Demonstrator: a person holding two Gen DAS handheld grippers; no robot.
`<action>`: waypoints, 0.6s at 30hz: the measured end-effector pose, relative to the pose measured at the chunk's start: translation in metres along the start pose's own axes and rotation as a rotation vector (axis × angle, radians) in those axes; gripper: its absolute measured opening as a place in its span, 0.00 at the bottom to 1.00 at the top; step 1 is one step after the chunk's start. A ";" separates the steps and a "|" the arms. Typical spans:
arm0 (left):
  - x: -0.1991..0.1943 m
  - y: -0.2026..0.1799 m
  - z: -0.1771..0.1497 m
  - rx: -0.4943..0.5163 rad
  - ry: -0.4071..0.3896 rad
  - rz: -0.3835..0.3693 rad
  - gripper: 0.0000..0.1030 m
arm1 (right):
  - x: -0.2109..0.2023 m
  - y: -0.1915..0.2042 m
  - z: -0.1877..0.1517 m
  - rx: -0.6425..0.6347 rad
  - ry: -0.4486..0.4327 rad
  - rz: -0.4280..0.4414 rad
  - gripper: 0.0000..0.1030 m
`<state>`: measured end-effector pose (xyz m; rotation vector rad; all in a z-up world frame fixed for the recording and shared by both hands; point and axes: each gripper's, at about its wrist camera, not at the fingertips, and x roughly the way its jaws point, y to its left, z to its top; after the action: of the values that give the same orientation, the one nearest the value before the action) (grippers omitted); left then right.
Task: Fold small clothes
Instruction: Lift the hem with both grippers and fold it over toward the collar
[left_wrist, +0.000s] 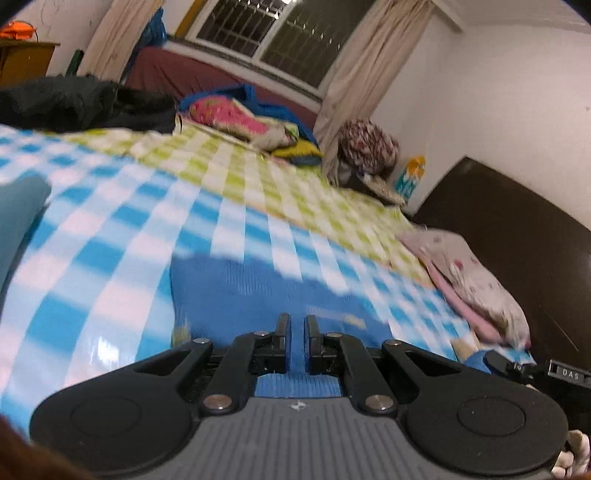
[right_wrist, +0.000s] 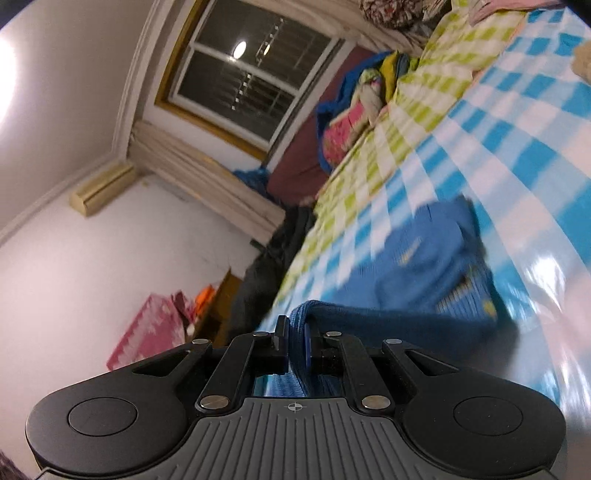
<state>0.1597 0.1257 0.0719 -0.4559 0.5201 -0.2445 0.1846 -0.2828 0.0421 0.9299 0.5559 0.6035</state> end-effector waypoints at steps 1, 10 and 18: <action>0.008 0.003 0.006 0.002 -0.008 0.017 0.13 | 0.009 -0.003 0.007 0.011 -0.008 -0.003 0.08; 0.008 0.015 -0.027 0.044 0.189 0.087 0.13 | 0.043 -0.021 0.007 0.001 0.051 -0.099 0.08; -0.020 -0.003 -0.076 0.100 0.330 0.063 0.19 | 0.010 -0.017 -0.019 -0.044 0.086 -0.157 0.08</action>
<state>0.1020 0.1030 0.0227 -0.3015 0.8394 -0.2858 0.1824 -0.2731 0.0168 0.8134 0.6829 0.5139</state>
